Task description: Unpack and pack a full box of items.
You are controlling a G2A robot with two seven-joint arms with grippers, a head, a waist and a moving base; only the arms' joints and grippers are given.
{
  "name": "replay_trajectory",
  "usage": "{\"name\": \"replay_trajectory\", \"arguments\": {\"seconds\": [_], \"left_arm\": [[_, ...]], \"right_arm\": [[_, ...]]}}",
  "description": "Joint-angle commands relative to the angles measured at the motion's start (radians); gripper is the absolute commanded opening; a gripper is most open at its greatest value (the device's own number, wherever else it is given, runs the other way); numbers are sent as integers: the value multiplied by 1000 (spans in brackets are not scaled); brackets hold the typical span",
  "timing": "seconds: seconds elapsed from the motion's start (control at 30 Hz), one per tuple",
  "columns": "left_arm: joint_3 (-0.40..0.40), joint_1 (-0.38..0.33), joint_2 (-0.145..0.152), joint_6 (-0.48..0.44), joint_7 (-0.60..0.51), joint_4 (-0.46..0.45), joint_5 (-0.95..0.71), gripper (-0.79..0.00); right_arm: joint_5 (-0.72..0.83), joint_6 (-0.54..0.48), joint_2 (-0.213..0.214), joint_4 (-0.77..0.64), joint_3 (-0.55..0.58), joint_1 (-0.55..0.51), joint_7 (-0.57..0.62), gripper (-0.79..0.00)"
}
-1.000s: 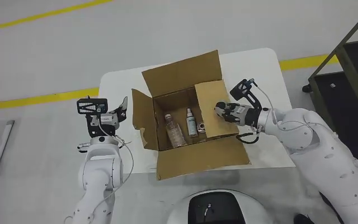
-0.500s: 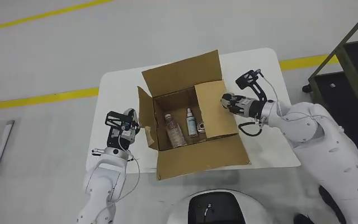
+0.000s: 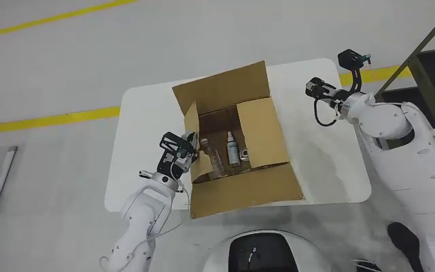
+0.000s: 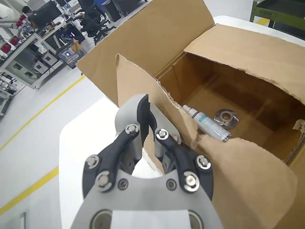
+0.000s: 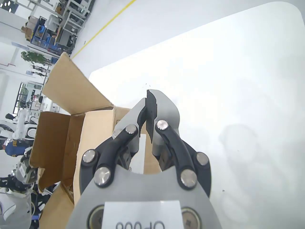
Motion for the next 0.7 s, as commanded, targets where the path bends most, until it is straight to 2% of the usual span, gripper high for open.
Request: {"name": "replay_trajectory", "arguments": {"seconds": [0.0, 0.2, 0.43, 0.67], "left_arm": [[8, -7, -1, -12, -3, 13, 3, -785], [17, -29, -10, 4, -72, 65, -106, -785], [21, -40, -10, -18, -100, 78, -95, -785], [21, -39, -10, -14, -98, 74, -76, -785]], "right_arm": [[17, -13, -5, 66, -14, 38, -11, -785], [51, -102, -32, 259, -87, 189, -36, -785], [104, -223, -76, 455, -192, 345, -9, -785], [130, -337, -123, 588, -287, 444, 3, -785]]}}
